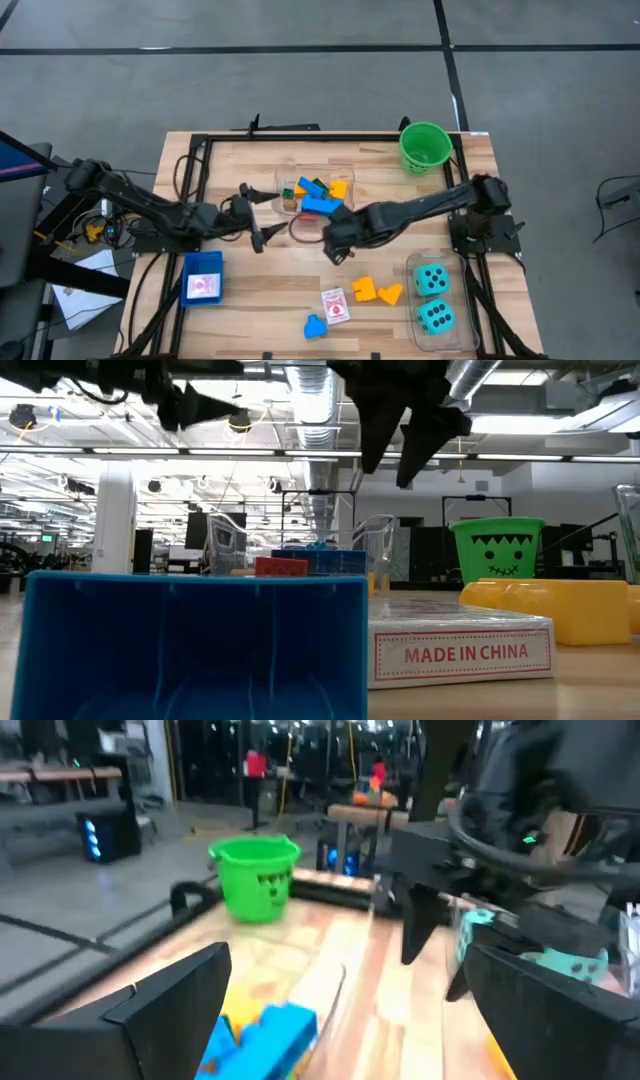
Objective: Pick & Place Toys
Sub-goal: Put the yellow game piece into the top transparent bin
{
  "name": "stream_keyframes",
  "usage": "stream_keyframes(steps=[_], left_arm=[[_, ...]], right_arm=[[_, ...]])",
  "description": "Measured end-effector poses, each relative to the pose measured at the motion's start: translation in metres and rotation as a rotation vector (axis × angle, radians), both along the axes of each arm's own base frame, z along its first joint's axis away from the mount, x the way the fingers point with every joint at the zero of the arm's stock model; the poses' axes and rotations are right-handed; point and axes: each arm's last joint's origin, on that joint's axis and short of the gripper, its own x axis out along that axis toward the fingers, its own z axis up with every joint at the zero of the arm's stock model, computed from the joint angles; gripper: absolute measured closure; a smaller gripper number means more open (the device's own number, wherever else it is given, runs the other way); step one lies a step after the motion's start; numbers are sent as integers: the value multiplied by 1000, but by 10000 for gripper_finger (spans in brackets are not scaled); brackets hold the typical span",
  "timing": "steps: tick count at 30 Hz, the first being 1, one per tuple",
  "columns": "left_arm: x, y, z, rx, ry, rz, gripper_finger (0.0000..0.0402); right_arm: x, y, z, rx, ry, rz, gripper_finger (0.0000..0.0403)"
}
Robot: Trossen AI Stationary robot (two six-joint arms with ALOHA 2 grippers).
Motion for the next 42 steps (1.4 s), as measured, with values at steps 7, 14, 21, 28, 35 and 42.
stream_keyframes(steps=[7,14,21,28,35,42], left_arm=[[13,-7,-27,-113,77,-41,4],[22,-20,-55,-133,189,-73,4],[27,-31,-67,-133,231,-169,4],[31,-29,-59,-103,164,-232,4],[34,-24,-58,-88,164,-263,4],[37,-16,-57,-96,152,-253,4]], right_arm=[[13,24,-25,-11,181,-6,142],[7,56,-39,0,180,-59,142],[-4,79,-38,-20,146,-146,142],[-17,104,-38,-25,94,-243,142],[-29,134,-44,12,37,-339,142],[-28,145,-80,-10,121,-395,142]])
